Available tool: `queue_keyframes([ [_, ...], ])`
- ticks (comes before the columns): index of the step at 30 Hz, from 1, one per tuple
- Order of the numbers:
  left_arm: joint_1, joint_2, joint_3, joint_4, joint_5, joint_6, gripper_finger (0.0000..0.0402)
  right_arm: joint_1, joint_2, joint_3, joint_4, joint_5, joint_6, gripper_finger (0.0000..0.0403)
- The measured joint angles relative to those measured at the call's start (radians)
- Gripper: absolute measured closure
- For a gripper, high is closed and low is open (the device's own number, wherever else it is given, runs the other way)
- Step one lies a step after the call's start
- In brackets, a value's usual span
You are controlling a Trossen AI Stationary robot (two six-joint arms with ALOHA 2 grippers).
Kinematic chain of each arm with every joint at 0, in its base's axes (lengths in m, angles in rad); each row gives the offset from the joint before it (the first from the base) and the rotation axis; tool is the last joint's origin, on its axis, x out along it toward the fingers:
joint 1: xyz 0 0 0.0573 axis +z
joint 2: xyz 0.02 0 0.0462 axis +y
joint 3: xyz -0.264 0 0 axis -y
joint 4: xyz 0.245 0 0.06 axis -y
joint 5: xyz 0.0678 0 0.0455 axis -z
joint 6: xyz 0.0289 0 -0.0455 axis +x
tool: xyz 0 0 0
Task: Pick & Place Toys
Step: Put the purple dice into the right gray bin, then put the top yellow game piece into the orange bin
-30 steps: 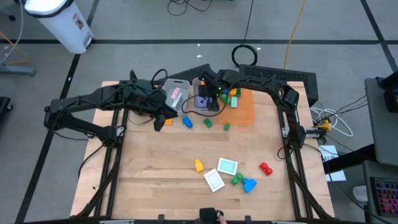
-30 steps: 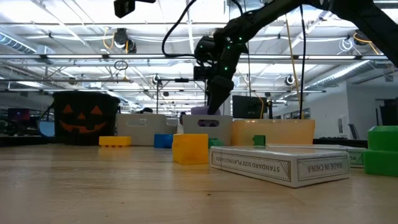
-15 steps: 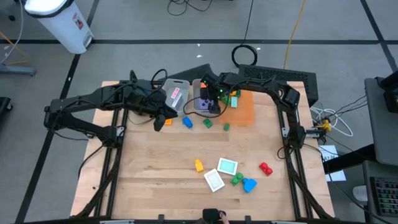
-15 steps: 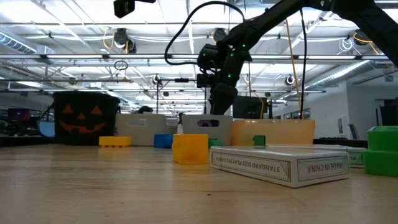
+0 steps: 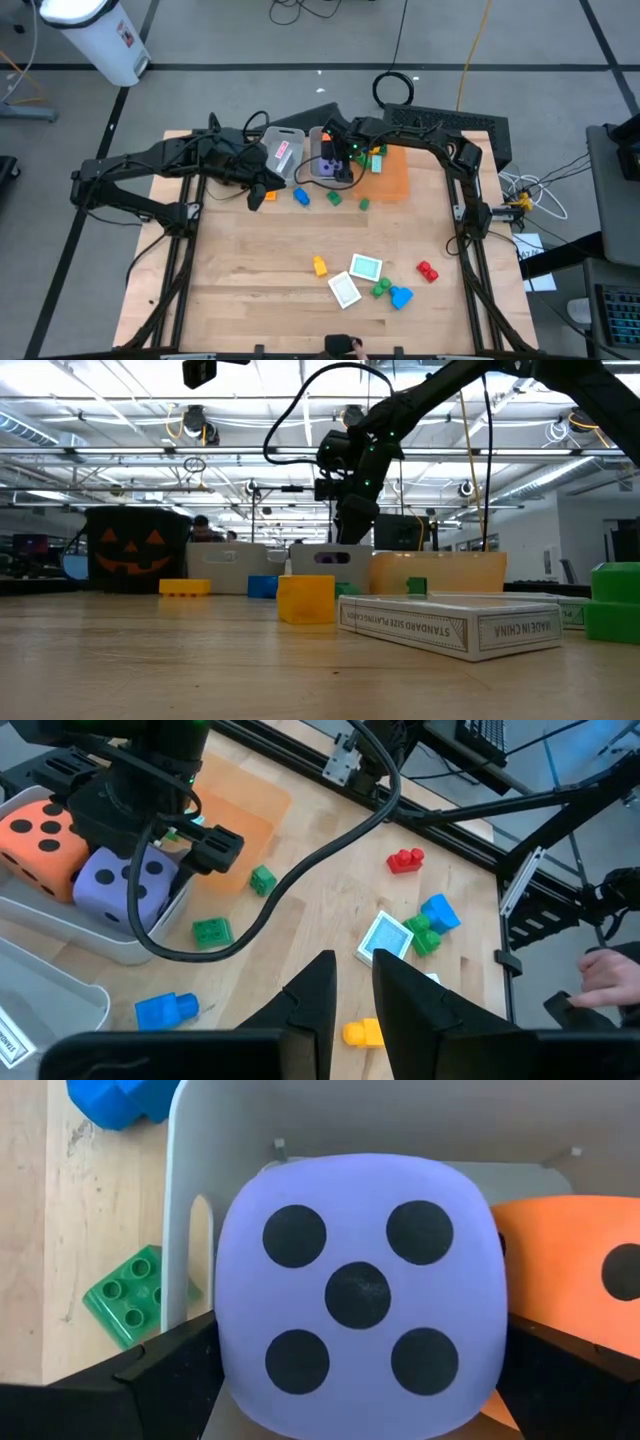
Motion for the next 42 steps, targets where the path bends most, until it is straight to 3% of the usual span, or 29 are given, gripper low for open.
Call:
queue_keyframes([
  [7, 0.009, 0.013, 0.000, -0.003, -0.048, 0.011, 0.0328, -0.003, -0.025, 0.000, 0.017, 0.000, 0.009, 0.0009],
  [14, 0.109, 0.085, -0.001, -0.040, -0.089, 0.088, 0.0327, -0.008, -0.023, 0.000, -0.010, -0.026, 0.010, 0.0011],
  [23, 0.240, 0.116, -0.001, -0.062, -0.106, 0.165, 0.0328, -0.022, -0.023, 0.000, -0.003, -0.029, 0.008, 0.0068],
  [30, 0.344, 0.117, -0.022, -0.072, -0.084, 0.218, 0.0327, -0.026, -0.023, 0.000, -0.001, -0.031, 0.008, 0.0013],
  [42, 0.403, 0.117, -0.286, 0.323, 0.109, 0.153, 0.0327, -0.026, -0.054, 0.002, 0.017, -0.032, 0.001, 0.0005],
])
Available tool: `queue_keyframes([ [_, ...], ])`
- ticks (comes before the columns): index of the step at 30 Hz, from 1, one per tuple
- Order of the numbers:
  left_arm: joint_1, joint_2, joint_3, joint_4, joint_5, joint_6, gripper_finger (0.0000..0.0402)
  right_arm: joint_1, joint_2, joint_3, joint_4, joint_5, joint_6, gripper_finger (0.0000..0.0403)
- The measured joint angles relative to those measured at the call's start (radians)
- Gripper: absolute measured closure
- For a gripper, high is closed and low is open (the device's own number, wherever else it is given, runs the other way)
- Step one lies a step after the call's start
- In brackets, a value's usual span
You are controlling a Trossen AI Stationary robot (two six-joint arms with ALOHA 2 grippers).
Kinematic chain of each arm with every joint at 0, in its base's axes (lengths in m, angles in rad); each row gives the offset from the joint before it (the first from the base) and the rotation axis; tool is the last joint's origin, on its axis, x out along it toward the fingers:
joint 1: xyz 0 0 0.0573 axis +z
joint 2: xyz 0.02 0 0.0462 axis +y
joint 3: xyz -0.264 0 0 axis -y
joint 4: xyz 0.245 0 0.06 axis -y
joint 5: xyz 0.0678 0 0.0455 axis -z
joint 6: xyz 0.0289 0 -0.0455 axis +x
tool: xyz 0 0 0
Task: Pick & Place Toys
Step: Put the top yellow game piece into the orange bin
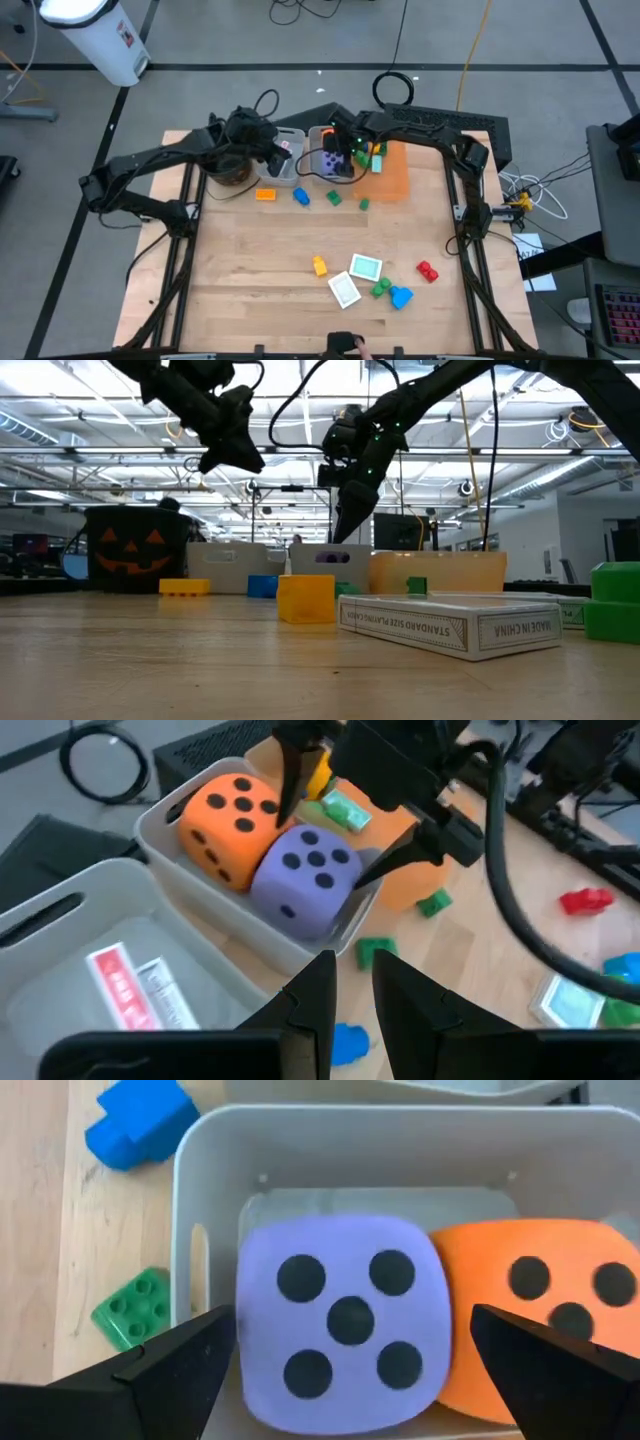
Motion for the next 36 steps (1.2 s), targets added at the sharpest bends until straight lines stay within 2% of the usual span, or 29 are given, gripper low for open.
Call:
queue_keyframes([
  [7, -0.005, 0.000, -0.045, 0.081, 0.007, -0.030, 0.0328, 0.001, -0.077, 0.000, 0.016, 0.002, -0.013, 0.0003],
  [17, -0.006, -0.021, -0.045, 0.181, 0.026, -0.095, 0.0327, 0.032, -0.254, 0.000, 0.050, 0.003, 0.074, 0.0006],
  [22, -0.011, -0.024, -0.045, 0.244, 0.041, -0.170, 0.0327, 0.060, -0.332, 0.000, 0.097, 0.002, 0.209, 0.0005],
  [27, -0.014, -0.023, -0.045, 0.351, 0.149, -0.260, 0.0324, 0.095, -0.388, 0.000, 0.090, 0.000, 0.410, 0.0006],
  [31, -0.028, -0.023, -0.045, 0.469, 0.269, -0.362, 0.0297, 0.134, -0.434, -0.001, 0.088, -0.070, 0.539, 0.0007],
  [36, -0.076, -0.023, -0.045, 0.579, 0.358, -0.440, 0.0229, 0.220, -0.444, -0.001, 0.083, -0.105, 0.617, 0.0007],
])
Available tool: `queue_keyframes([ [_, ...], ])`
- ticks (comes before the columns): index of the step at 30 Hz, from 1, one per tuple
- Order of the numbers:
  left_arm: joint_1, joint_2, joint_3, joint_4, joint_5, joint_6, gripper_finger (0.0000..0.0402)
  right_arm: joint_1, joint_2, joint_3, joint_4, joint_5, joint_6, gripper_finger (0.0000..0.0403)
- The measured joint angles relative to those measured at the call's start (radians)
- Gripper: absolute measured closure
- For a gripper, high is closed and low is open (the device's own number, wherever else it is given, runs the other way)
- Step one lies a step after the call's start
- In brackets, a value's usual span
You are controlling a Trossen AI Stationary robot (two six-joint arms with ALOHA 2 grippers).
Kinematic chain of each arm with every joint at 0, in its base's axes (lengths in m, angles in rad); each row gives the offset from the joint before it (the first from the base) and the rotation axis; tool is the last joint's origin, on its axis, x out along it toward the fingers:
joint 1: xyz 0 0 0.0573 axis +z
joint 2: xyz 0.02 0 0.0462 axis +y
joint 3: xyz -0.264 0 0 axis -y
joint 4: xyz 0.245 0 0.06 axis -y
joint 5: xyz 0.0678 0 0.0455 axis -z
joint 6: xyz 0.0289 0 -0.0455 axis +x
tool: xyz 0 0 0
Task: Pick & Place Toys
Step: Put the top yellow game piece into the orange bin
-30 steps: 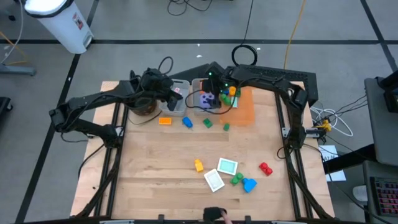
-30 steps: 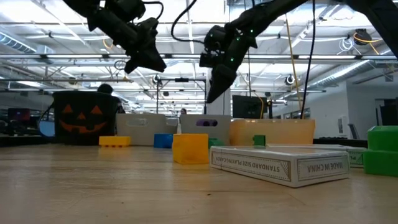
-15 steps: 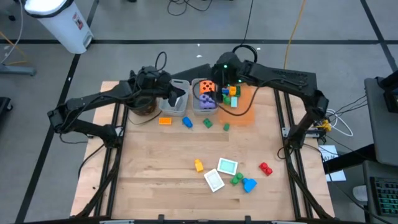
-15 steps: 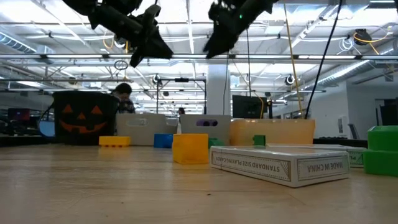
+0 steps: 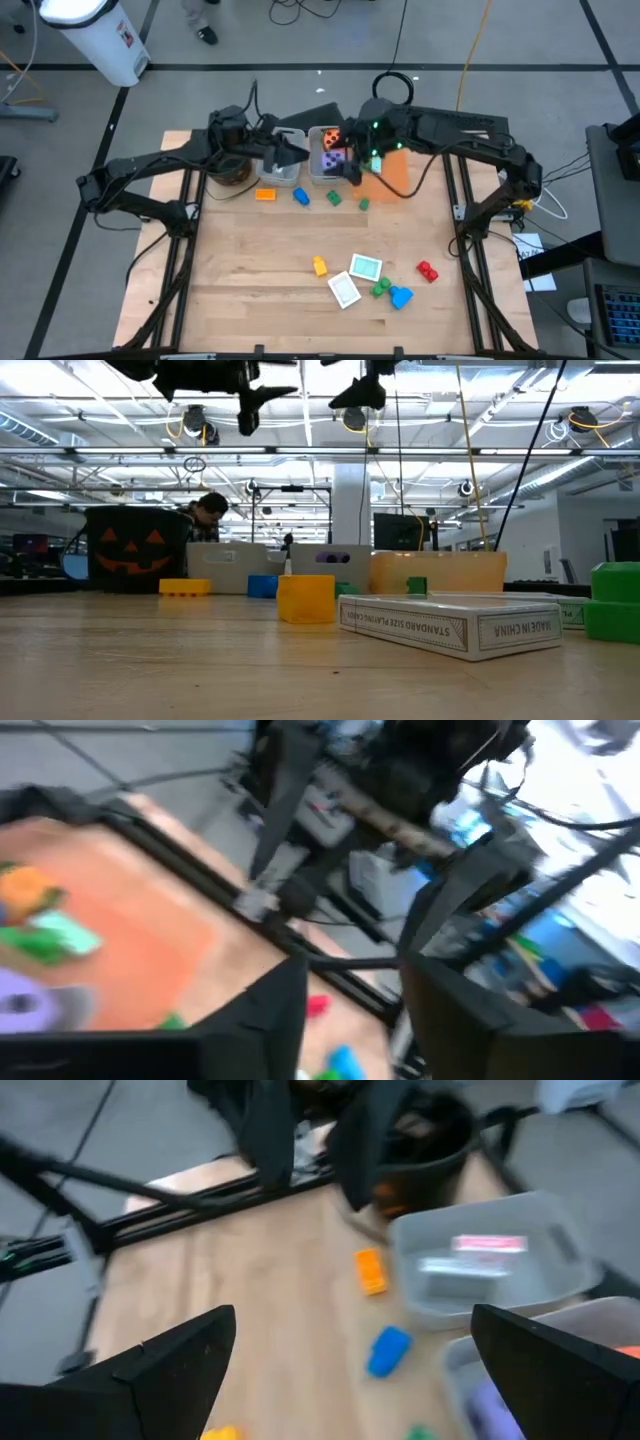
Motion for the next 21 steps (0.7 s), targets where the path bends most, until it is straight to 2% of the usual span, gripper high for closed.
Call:
queue_keyframes([
  [5, -0.058, 0.000, 0.000, 0.041, 0.107, -0.042, 0.0160, 0.117, 0.000, 0.000, -0.050, 0.001, 0.024, 0.0007],
  [7, -0.092, -0.002, 0.000, 0.033, 0.155, -0.030, 0.0143, 0.169, 0.000, -0.002, -0.089, 0.002, 0.023, 0.0007],
  [10, -0.160, -0.030, 0.000, -0.038, 0.158, -0.002, 0.0132, 0.243, 0.000, -0.038, -0.102, 0.001, 0.066, 0.0007],
  [15, -0.294, -0.094, 0.000, -0.231, 0.025, 0.072, 0.0131, 0.363, 0.001, -0.132, -0.031, 0.002, 0.229, 0.0007],
  [21, -0.457, -0.161, 0.000, -0.430, -0.236, 0.120, 0.0130, 0.454, 0.002, -0.373, 0.361, 0.001, 0.368, 0.0007],
])
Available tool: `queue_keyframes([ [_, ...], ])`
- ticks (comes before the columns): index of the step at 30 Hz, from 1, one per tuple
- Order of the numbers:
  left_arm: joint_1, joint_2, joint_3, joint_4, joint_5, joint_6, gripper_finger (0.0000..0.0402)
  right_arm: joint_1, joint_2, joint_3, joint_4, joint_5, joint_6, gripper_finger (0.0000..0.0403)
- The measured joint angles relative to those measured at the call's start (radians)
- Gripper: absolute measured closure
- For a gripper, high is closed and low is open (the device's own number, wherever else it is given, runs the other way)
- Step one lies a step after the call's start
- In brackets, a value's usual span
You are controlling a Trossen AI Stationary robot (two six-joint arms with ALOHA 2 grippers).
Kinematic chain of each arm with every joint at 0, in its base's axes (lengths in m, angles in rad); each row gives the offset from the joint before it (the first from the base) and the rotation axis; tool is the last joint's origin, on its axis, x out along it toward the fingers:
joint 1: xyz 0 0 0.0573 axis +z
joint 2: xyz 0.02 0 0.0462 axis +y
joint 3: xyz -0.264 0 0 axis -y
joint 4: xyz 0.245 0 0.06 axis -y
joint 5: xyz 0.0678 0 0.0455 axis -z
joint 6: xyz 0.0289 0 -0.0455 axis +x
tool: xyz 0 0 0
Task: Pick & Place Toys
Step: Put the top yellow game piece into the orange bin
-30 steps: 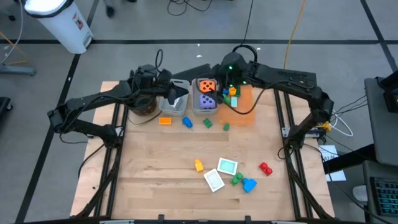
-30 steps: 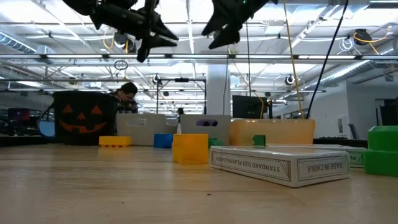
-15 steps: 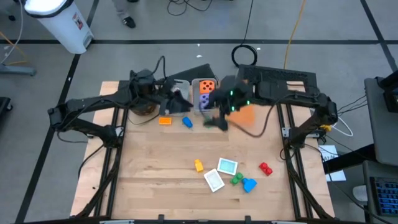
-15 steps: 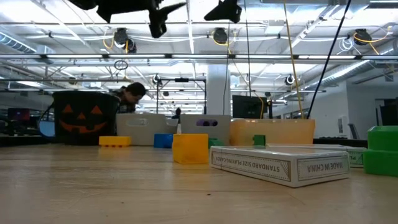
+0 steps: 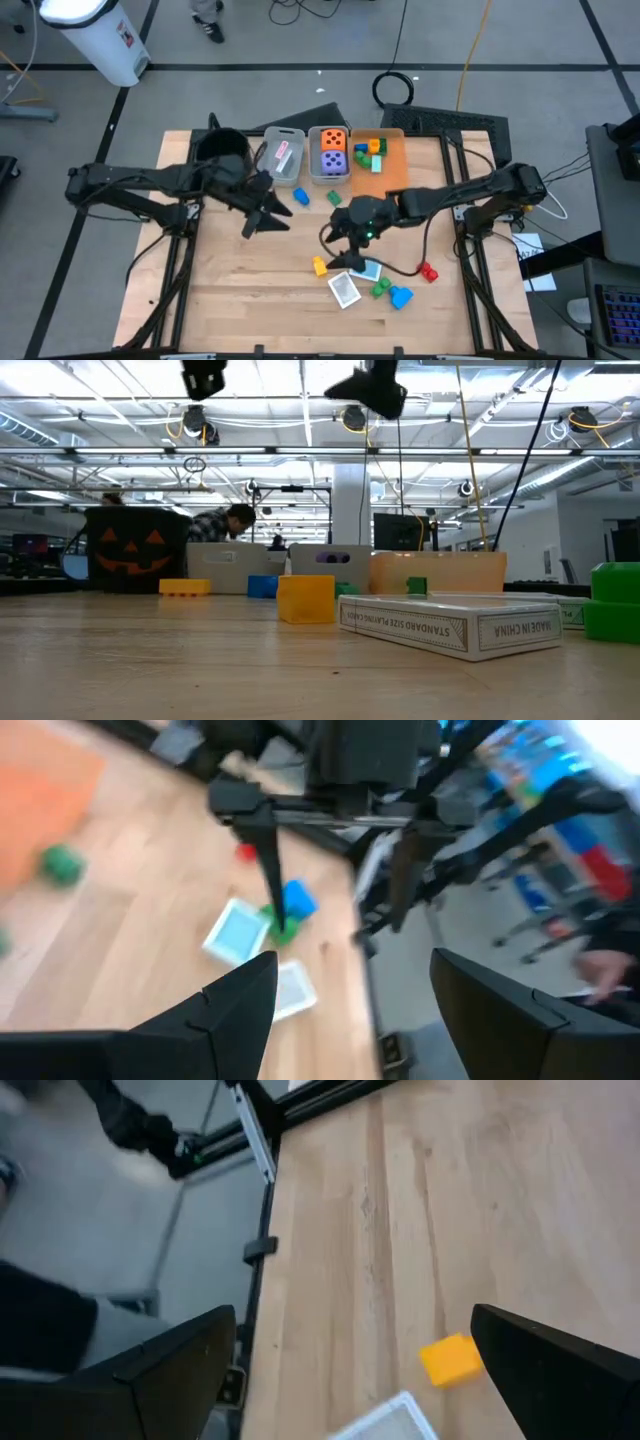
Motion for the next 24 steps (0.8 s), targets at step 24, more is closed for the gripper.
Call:
queue_keyframes([
  [24, -0.051, 0.050, 0.000, -0.433, -0.498, -0.204, 0.0130, -0.009, -0.070, -0.103, 0.105, -0.024, -0.028, 0.0007],
])
